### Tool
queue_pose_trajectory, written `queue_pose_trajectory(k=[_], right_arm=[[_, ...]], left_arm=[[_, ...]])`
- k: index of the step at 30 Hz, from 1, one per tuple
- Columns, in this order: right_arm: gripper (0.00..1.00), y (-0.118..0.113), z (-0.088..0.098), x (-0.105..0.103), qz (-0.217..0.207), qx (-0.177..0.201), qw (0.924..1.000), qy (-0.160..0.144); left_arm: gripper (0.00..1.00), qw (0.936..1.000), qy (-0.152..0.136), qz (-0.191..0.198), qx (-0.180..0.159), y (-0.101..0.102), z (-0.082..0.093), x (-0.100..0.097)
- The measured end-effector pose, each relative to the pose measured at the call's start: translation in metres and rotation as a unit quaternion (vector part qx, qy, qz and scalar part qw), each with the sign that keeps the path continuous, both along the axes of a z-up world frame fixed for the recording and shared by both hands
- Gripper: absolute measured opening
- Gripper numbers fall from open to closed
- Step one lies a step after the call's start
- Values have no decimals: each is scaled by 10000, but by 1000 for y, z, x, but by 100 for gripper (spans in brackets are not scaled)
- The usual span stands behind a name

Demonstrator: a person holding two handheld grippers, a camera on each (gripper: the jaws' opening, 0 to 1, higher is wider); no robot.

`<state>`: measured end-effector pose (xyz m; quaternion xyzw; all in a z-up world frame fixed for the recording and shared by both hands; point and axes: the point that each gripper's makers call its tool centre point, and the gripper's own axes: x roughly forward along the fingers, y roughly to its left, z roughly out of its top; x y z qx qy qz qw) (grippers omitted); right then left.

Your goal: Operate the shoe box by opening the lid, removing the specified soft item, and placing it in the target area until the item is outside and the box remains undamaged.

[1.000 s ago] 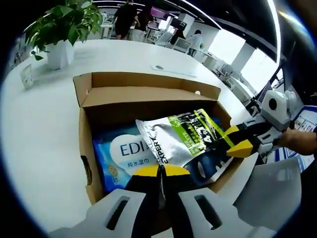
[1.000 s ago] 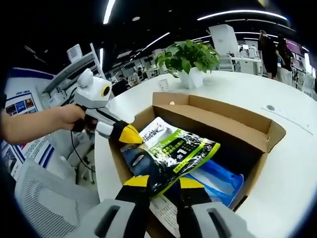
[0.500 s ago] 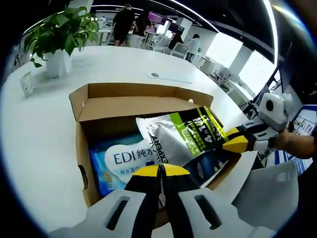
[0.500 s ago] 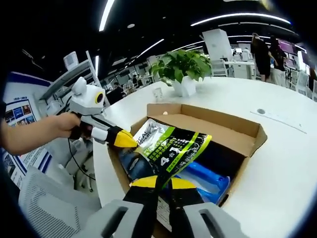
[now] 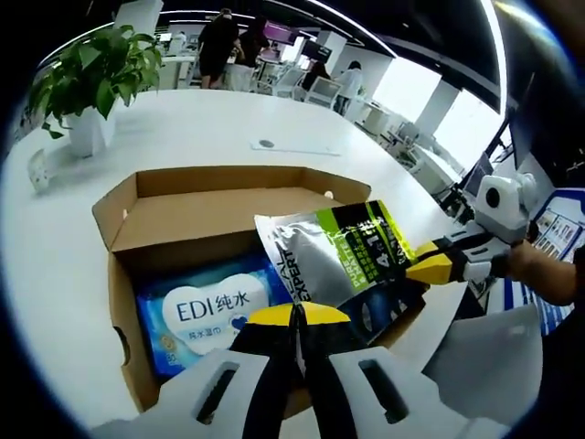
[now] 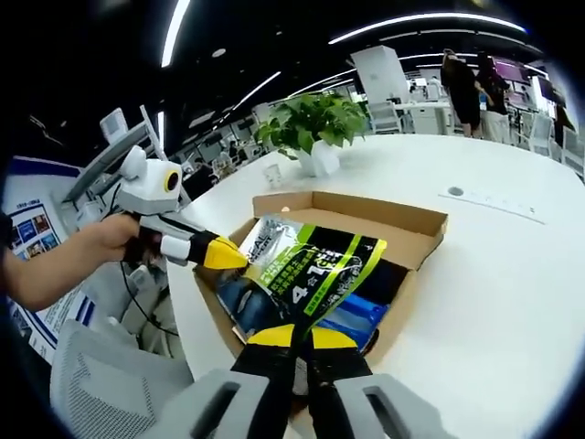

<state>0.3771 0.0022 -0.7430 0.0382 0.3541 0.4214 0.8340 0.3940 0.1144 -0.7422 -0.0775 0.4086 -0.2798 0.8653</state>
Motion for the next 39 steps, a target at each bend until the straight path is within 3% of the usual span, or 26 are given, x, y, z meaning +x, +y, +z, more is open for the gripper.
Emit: queue_pose_trajectory(k=[21,39], right_arm=[[0,-73,1,8,-546,-187,9983,125],[0,-133,-3,17,-901,-418,9949,148]], left_arm=[[0,9994,-16,-195,-272,-73,11,10],[0,9980,-106,-610,-160,-132,13,22]])
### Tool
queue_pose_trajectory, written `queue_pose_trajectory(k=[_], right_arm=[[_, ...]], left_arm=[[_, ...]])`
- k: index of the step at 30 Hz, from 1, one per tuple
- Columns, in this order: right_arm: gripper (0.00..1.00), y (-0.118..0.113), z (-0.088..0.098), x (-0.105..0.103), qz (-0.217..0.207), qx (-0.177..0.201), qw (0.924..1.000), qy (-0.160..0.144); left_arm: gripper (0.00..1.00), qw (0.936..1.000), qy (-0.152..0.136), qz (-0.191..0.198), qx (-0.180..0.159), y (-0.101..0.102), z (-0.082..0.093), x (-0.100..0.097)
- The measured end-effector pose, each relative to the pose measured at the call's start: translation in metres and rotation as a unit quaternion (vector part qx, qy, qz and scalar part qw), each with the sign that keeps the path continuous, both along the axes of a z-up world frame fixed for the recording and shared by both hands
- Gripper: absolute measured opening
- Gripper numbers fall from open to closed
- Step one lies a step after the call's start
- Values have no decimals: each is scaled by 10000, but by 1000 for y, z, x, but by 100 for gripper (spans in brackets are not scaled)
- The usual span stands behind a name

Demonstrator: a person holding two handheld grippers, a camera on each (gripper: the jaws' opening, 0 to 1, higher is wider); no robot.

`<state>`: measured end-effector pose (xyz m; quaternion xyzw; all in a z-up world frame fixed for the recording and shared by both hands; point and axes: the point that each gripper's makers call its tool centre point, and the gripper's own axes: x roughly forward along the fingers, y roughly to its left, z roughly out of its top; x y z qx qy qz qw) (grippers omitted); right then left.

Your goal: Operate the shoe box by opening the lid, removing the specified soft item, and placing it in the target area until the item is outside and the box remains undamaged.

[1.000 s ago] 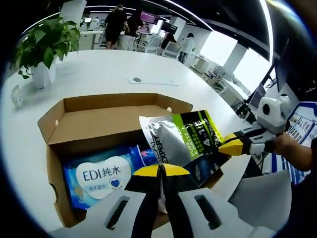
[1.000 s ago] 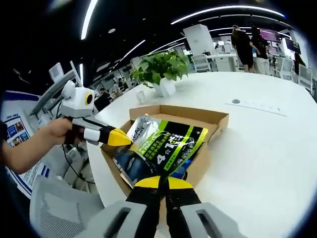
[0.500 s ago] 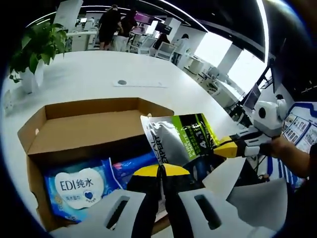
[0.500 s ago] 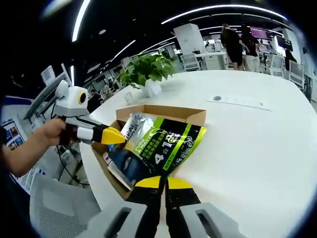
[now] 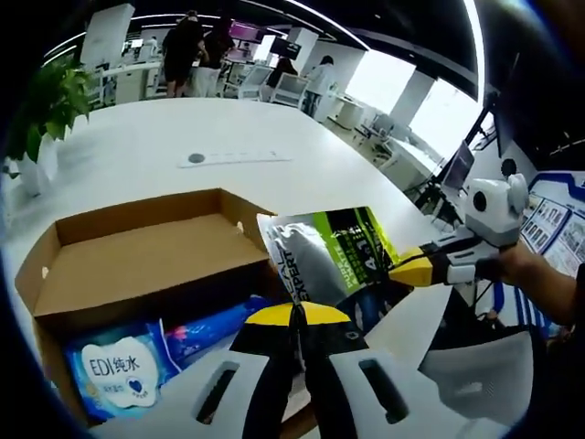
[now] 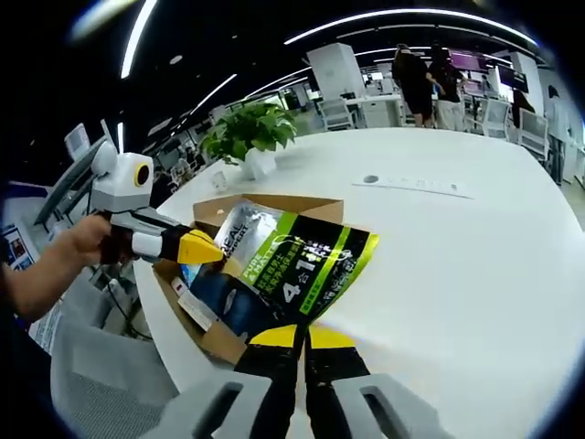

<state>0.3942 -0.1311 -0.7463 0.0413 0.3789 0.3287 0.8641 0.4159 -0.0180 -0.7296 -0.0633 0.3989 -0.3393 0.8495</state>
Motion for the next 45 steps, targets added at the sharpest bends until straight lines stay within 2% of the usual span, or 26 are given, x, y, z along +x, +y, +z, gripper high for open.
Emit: queue_pose_trajectory(k=[11,18,25,29,33,41,45], right_arm=[[0,-31,-8,12,-194,-165,9997,25],[0,-46,-20,20,-266,-321,9991,68],[0,-59,-33,28,-306,-468,9984,73],[0,-63,-38,34,-329,-481,9983,26],[0,-68,-46,40,-350,-544,9979,11],[0,-76,-57,46,-422,-650,9970,27],[0,-80,-64,51,-475,-721,9963,36]], left_arm=[[0,9997,-25,-231,51,-32,-4,13],[0,9989,-34,-404,219,-50,-13,19],[0,9975,30,-546,445,-60,-29,22],[0,9954,14,-659,692,-63,-38,24],[0,9908,-144,-884,1013,-69,-44,27],[0,9838,-179,-1188,1327,-77,-59,26],[0,9821,-79,-1294,1367,-80,-72,26]])
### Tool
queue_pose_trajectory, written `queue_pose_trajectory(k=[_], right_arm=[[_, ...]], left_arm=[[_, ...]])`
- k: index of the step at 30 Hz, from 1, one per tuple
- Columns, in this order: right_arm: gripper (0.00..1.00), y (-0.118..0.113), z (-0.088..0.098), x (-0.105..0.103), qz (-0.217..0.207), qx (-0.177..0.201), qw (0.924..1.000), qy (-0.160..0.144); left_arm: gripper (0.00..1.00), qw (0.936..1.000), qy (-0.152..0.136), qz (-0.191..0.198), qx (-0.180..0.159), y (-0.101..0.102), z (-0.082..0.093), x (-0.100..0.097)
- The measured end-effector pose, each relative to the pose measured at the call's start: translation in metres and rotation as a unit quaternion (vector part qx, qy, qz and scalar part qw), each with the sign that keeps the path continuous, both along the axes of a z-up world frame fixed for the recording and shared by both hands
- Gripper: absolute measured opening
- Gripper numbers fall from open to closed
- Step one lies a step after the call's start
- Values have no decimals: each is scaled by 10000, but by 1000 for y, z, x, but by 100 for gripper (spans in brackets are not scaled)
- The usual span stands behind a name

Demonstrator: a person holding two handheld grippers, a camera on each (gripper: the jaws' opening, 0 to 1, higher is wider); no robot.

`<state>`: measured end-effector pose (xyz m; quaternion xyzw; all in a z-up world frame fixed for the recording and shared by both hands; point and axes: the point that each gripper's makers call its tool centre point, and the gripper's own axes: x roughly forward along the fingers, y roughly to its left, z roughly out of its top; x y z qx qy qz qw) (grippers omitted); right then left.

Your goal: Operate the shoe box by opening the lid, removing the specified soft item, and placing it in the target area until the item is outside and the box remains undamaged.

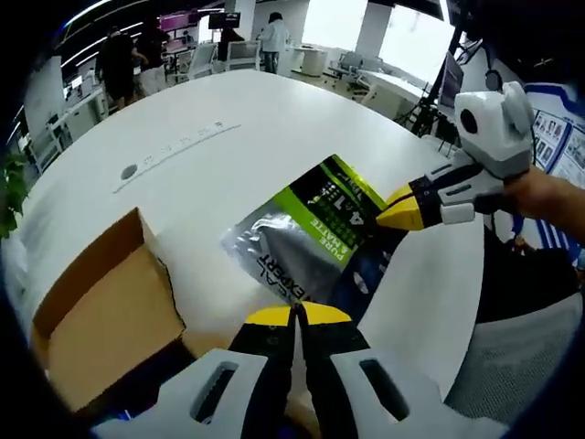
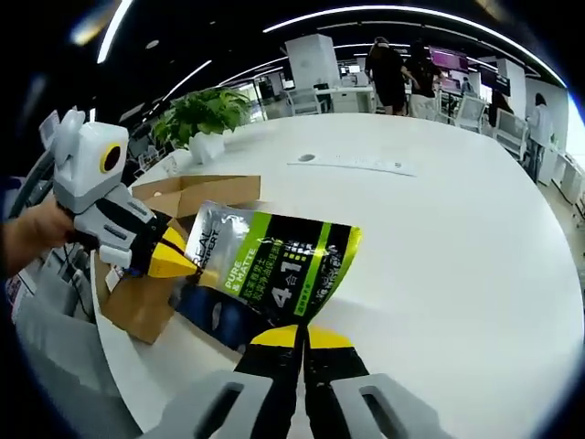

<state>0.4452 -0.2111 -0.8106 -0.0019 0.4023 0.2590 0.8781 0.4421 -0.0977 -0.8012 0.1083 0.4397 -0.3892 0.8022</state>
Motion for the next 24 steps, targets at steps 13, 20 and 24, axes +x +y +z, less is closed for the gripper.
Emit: queue_pose_trajectory(k=[13,20,24], right_arm=[[0,-7,-18,8,-89,-273,9996,32],[0,-4,-26,9,-120,-324,9994,64],[0,-2,-31,9,-81,-402,9991,92]], left_arm=[[0,9987,-65,-302,407,-8,-20,6],[1,9894,-475,-865,1066,-6,-32,8],[1,9848,-620,-1024,1260,-5,-36,10]])
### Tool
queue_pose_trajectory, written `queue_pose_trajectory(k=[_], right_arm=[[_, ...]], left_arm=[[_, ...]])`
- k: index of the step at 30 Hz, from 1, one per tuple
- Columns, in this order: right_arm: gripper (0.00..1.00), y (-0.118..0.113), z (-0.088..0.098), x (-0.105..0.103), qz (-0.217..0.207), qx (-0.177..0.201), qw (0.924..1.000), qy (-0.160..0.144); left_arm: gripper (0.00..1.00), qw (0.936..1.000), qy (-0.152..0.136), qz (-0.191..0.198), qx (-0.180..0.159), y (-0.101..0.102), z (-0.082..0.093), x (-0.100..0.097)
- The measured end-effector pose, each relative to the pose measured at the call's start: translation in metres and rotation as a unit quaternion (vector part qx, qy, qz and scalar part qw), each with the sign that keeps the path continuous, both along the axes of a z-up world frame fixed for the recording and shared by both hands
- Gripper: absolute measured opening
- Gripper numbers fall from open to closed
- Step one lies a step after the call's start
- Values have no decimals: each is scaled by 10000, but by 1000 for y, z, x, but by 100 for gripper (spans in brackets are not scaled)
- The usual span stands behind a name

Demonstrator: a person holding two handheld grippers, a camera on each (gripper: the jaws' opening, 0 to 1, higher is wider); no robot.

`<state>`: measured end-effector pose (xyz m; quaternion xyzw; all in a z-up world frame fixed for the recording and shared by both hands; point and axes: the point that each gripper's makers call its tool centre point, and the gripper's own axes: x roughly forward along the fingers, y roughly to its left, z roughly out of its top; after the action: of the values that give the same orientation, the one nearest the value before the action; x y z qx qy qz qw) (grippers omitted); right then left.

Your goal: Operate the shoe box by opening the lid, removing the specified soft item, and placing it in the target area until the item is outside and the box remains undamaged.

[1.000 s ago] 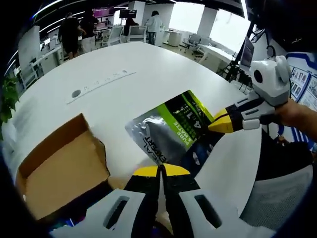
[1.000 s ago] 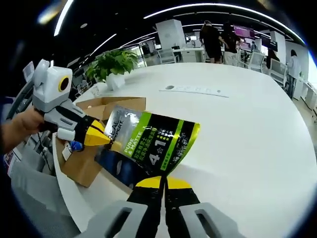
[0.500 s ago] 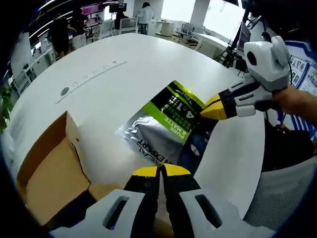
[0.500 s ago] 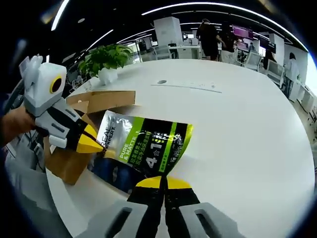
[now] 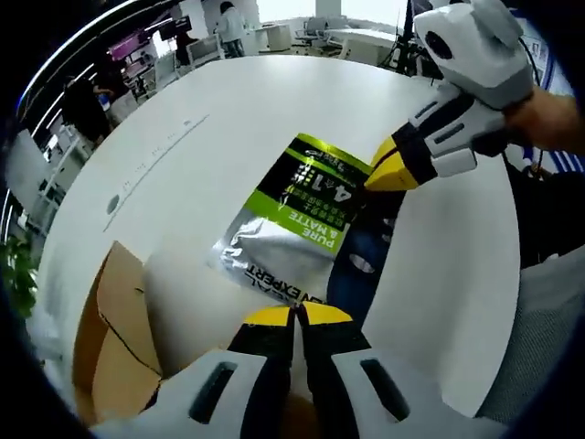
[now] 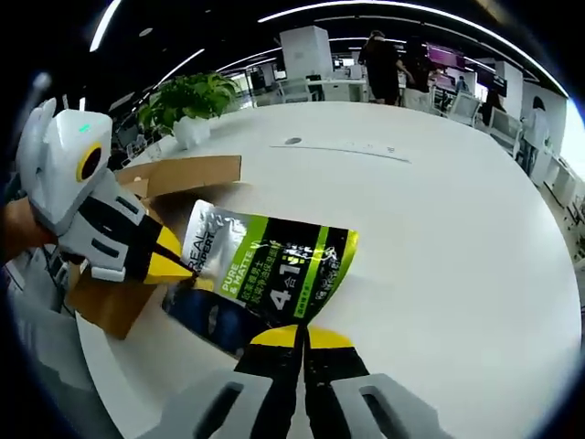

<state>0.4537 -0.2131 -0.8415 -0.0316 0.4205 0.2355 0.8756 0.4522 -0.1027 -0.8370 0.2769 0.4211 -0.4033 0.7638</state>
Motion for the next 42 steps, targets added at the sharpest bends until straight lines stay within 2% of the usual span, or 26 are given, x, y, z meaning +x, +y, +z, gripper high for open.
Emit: queue_pose_trajectory(k=[6,12,17,24,28,42], right_arm=[[0,1,-4,0,-21,-36,10000,4],[0,0,-6,0,-41,-64,10000,10],[0,-6,-9,2,-94,-157,9998,-33],[0,-13,-9,1,-164,-140,9998,-33],[2,-17,-9,-1,-165,-263,9995,-54],[5,-24,1,-4,-256,-283,9991,-157]], left_arm=[[1,9983,-279,-376,335,1,-6,2],[2,9976,-302,-453,428,1,-12,4],[5,9961,-437,-604,474,0,-11,8],[5,9958,-510,-616,451,1,-7,8],[3,9971,-454,-502,342,2,-4,9],[8,9986,-410,-287,-166,-4,20,-1]])
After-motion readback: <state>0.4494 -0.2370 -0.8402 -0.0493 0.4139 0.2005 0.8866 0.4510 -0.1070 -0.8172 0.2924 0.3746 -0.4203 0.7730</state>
